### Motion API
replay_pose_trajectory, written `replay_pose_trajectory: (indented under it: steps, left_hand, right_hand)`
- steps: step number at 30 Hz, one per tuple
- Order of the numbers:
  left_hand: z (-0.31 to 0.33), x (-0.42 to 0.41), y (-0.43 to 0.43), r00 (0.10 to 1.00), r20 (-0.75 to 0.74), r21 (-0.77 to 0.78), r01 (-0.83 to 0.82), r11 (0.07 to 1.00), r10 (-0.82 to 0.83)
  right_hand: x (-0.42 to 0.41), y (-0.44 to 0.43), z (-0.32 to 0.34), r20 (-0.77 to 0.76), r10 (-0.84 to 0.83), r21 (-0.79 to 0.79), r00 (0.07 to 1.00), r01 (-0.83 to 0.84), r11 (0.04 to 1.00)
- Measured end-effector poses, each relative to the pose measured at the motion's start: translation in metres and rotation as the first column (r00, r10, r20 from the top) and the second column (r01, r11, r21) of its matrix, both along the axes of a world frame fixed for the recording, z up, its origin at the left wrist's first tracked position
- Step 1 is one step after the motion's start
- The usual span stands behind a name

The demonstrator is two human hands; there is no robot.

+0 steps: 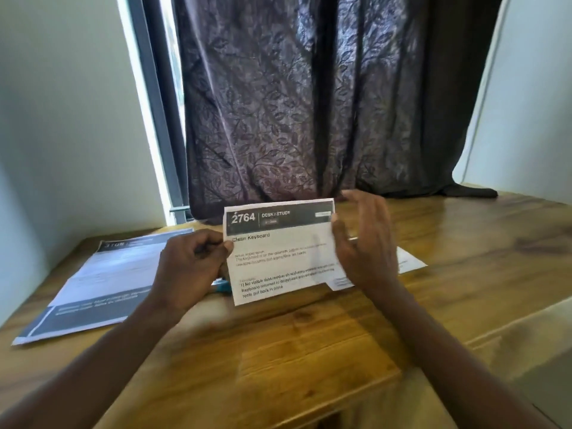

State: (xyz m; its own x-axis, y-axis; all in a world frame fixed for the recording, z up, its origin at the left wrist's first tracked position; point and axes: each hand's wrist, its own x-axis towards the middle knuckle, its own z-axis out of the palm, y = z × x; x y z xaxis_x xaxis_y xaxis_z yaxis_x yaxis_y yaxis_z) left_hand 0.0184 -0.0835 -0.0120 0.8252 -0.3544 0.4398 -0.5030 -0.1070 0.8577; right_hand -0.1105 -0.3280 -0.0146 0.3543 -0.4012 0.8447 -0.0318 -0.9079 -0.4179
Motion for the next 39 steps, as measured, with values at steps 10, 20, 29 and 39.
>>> replay_pose_trajectory:
  steps: [10,20,29,39]
  left_hand:
    - [0.024,-0.035,-0.105,0.995,-0.083,-0.015,0.057,0.998,-0.059]
    - [-0.020,-0.036,-0.152,0.972,0.224,0.387,-0.153,0.909,0.069]
    - [-0.029,-0.043,-0.141,0.881,0.378,0.723,-0.089,0.685,-0.285]
    - [-0.034,-0.045,-0.141,0.901,0.331,0.739,-0.063,0.671,-0.280]
  right_hand:
    - [-0.066,-0.096,-0.031,-0.411,-0.145,0.512,0.900,0.360,0.780]
    - [-0.059,-0.101,-0.032,-0.638,-0.153,0.309,0.755,0.432,0.847]
    - [-0.051,-0.098,-0.035,-0.716,-0.259,0.101,0.648,0.463,0.881]
    - [-0.050,-0.092,-0.033,-0.722,-0.175,0.179,0.669,0.425,0.887]
